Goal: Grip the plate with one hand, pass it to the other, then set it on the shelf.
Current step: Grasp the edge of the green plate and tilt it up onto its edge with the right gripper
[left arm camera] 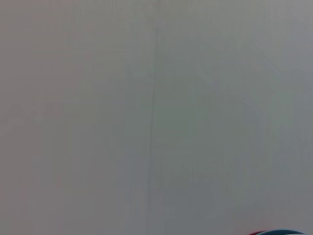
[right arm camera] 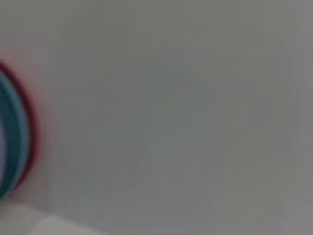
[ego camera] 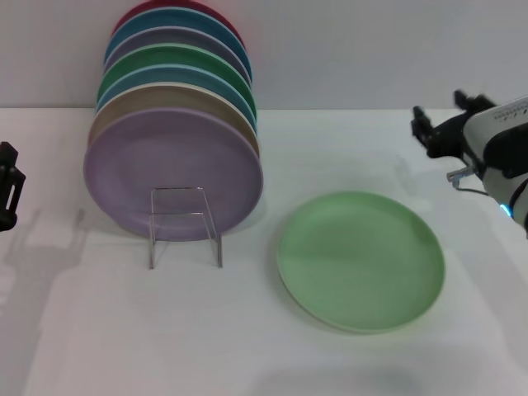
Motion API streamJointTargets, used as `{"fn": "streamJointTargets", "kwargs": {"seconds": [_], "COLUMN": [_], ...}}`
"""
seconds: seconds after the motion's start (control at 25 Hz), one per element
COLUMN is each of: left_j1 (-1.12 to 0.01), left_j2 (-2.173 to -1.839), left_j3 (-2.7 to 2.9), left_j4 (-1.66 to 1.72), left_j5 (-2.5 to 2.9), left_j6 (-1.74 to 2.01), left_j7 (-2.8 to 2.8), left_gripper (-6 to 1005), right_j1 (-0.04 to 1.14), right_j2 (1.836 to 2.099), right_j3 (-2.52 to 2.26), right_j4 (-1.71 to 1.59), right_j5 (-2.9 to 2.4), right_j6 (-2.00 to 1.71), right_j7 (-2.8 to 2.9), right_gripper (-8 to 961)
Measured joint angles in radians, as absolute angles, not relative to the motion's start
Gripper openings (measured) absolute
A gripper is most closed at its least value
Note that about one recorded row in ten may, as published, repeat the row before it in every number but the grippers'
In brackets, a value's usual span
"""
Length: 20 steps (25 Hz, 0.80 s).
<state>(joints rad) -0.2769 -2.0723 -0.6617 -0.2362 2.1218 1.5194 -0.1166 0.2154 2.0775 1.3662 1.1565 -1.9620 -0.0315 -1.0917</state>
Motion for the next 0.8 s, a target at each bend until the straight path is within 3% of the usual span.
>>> {"fn": "streamJointTargets", "kwargs": {"seconds": [0.52, 0.8], "left_j1": [-0.286, -0.298], "left_j2": [-2.072, -2.072], "left_j3": [-0.666, -0.667], "left_j4": [-0.246, -0.248], "left_j5": [2.123, 2.122], "left_j6": [1.517, 1.516], "left_j7": [-0.117, -0.117], "left_gripper": [669, 669], "right_j1": [0.282, 0.406], "right_j2": [2.076, 2.072], "right_j3": [1.697, 1.880], "right_j4": [1.362, 1.425], "right_j5": [-2.409, -2.537], "right_j6": [0.698, 1.120], "right_j7": [-0.676, -0.475], "right_gripper": [599, 598]}}
